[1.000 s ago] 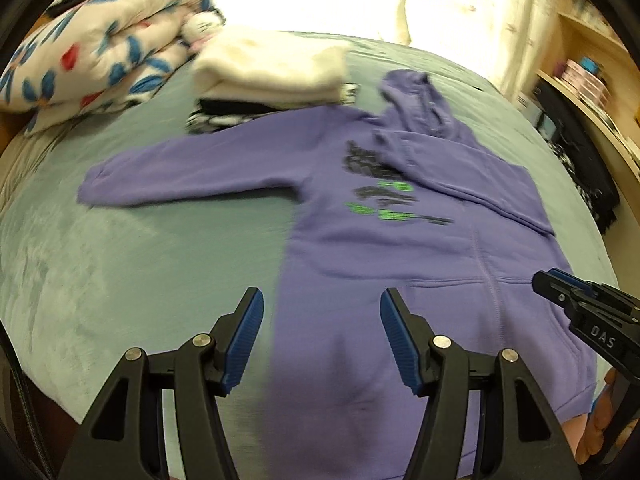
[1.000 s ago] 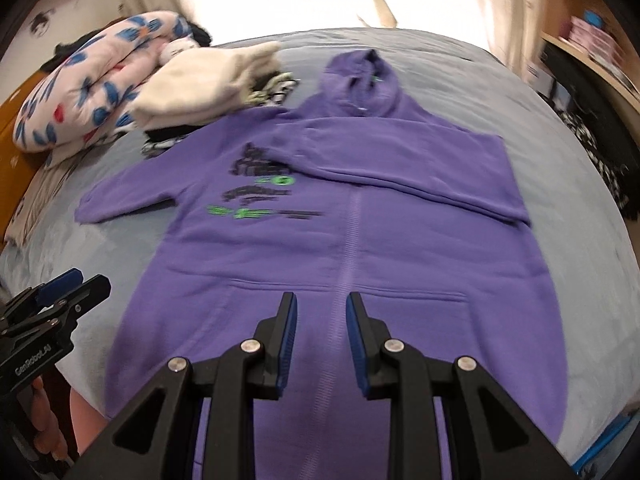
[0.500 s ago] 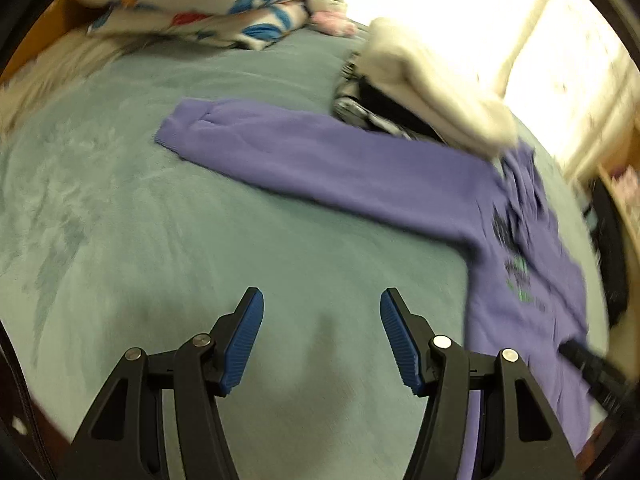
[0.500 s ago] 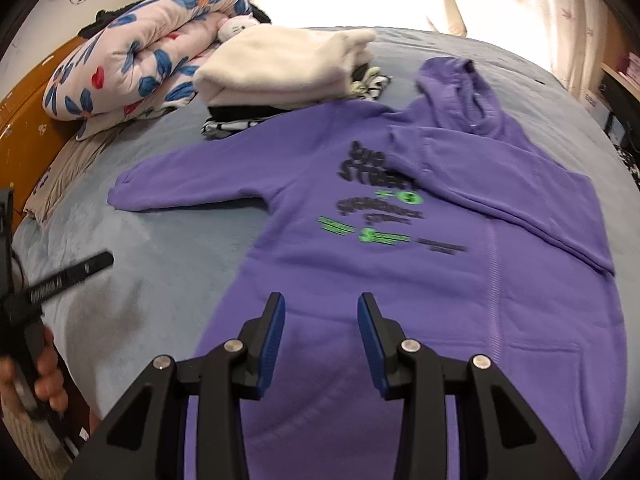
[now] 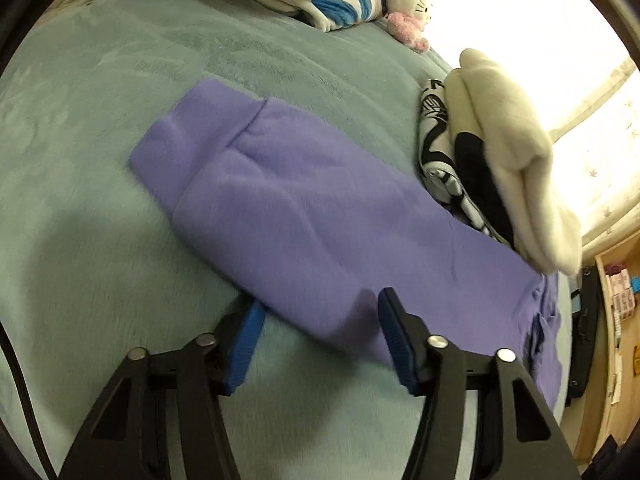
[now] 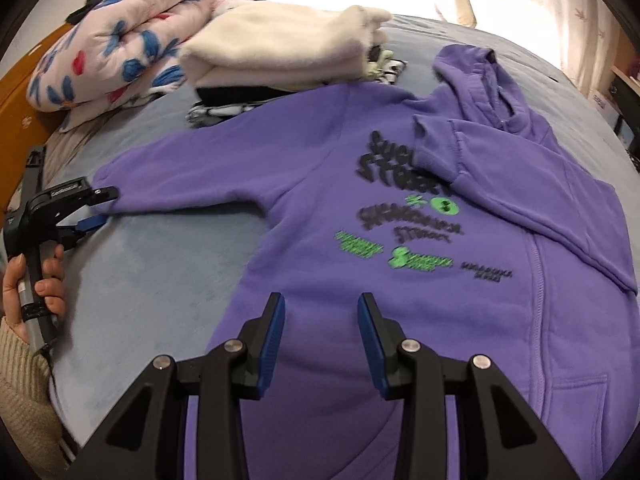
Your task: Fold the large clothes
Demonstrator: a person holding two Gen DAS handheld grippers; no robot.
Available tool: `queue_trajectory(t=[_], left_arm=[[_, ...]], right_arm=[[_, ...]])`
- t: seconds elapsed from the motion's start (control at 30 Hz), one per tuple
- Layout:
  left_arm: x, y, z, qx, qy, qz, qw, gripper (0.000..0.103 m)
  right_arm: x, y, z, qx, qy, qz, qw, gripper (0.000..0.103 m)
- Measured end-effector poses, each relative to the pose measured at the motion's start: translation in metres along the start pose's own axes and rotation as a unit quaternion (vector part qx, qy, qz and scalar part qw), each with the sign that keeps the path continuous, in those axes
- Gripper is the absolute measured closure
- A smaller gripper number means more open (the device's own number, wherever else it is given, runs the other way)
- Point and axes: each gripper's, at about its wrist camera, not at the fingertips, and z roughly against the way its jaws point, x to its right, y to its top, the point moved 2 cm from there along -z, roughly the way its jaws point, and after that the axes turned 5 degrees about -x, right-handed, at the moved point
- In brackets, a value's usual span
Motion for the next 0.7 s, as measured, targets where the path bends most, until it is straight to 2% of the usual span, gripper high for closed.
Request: queue_trajectory(t=[0.07, 0.13, 0.23, 0.3, 0.4, 0.5, 0.57, 0.63, 0.7], left_arm=[[0.003, 0.007, -0.006, -0.002, 0.011, -0.011, 0.9999, 0.082], [0.009, 0.011, -0.009, -0.008, 0.009, -0.025, 0.9996, 0.095], [0.038, 0.005, 0.010, 0.026, 0.064, -0.089, 0.9936, 0.097], [0.076, -0.008, 0.032, 0.066, 0.085, -0.151, 0.9827, 0.097], [0.147, -0.040, 0.066, 0.118, 0.076, -0.241, 0.9603, 0.097], [0.234, -0.091, 0.091, 0.145, 0.021, -0.342, 0.9284, 0.097], [0.280, -0.127, 0.093, 0.143, -0.005, -0.396, 0.9069, 0.097], [0.323, -0.167, 0.077, 0.126, -0.027, -0.444, 0.8868, 0.096], [0.349, -0.198, 0.050, 0.092, -0.032, -0.468, 0.8782, 0.093]], right_arm=[[0.010, 0.006, -0.002, 0.002, 0.002, -0.017, 1.000, 0.065], [0.019, 0.009, -0.003, 0.006, -0.002, -0.030, 1.000, 0.065], [0.033, 0.011, -0.002, 0.009, -0.001, -0.047, 0.999, 0.065], [0.044, 0.010, 0.000, 0.010, 0.000, -0.060, 0.998, 0.065], [0.066, 0.007, 0.005, 0.016, 0.005, -0.085, 0.996, 0.065], [0.092, 0.002, 0.015, 0.026, 0.005, -0.112, 0.993, 0.065], [0.111, -0.003, 0.024, 0.035, 0.004, -0.132, 0.991, 0.065], [0.132, -0.009, 0.032, 0.043, 0.001, -0.150, 0.988, 0.065], [0.151, -0.016, 0.037, 0.044, -0.005, -0.163, 0.986, 0.065]])
